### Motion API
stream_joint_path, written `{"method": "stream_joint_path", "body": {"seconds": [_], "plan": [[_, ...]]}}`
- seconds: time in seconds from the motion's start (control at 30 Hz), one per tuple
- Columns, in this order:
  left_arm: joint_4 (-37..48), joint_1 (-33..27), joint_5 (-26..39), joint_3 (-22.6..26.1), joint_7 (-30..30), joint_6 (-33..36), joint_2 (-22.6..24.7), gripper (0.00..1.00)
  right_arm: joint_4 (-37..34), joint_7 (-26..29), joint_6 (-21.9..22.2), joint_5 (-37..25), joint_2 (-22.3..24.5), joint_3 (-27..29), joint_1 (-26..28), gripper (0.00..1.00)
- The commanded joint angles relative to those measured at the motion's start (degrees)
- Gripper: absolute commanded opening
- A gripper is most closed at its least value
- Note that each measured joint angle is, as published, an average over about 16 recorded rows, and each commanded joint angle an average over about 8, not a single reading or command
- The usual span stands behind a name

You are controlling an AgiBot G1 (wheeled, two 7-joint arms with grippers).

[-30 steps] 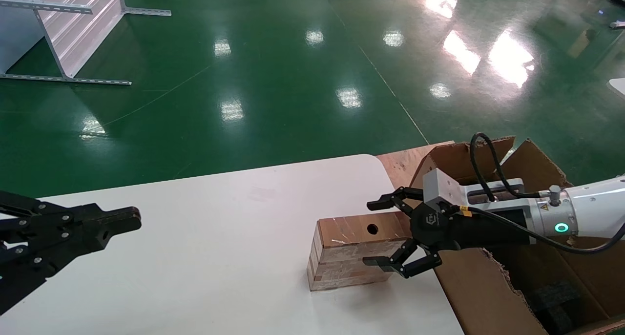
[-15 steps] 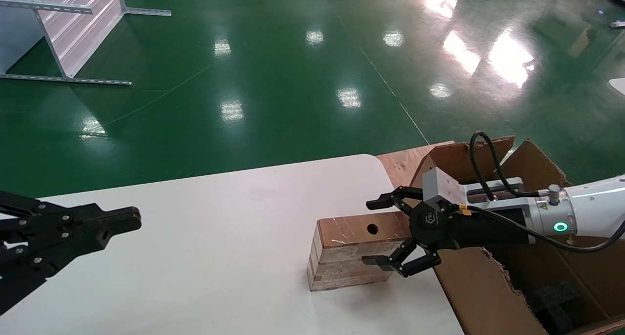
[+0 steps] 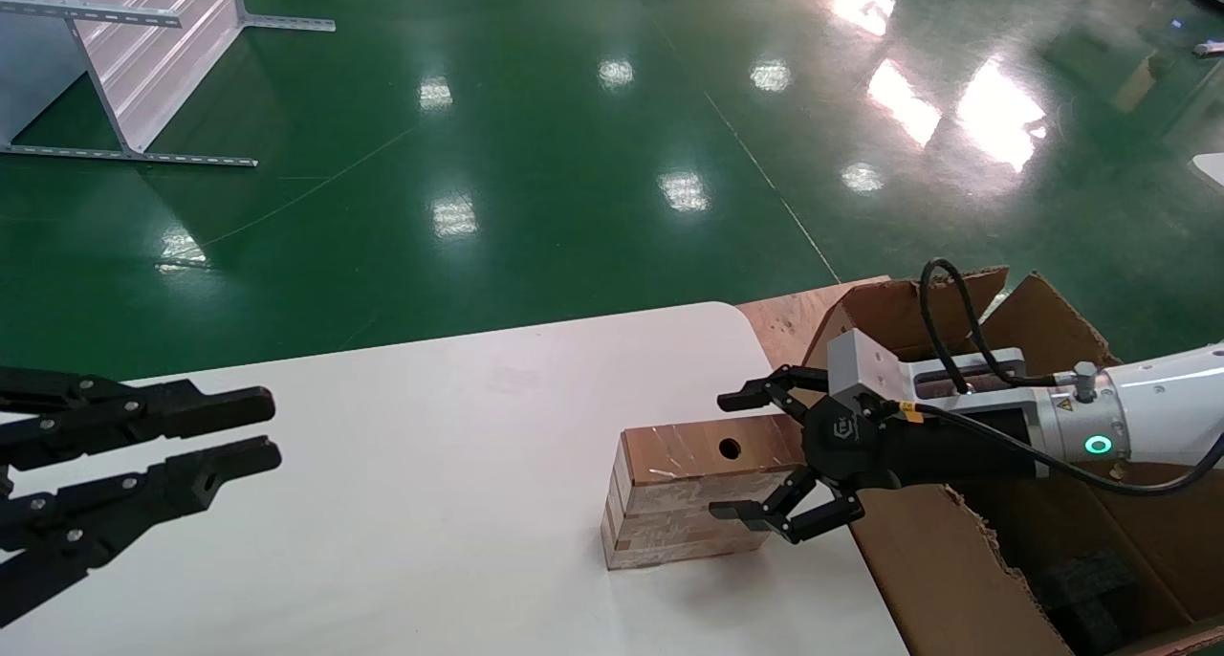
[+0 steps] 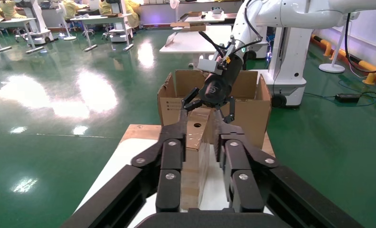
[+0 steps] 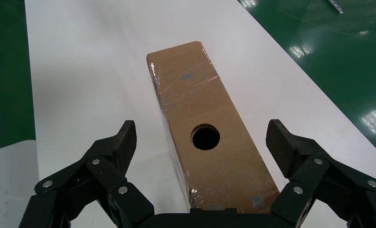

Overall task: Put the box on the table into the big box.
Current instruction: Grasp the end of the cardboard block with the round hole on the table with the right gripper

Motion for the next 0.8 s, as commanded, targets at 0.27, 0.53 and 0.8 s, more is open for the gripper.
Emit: {"method": "stream_joint_path", "body": {"seconds": [0.27,0.53,0.8], "plan": [[0.00,0.00,0.00,0.00,0.00,0.00,0.00,1.00,0.04,-0.01,0.03,-0.05,0.03,0.04,-0.03,0.00],[0.00,0.00,0.00,0.00,0.00,0.00,0.00,1.00,0.07,-0.01,0.05,-0.08,0.05,0.07,-0.06,0.00],[0.00,0.00,0.00,0.00,0.00,0.00,0.00,1.00,0.10,-0.01,0.05,-0.11,0.05,0.09,-0.06,0.00]]}}
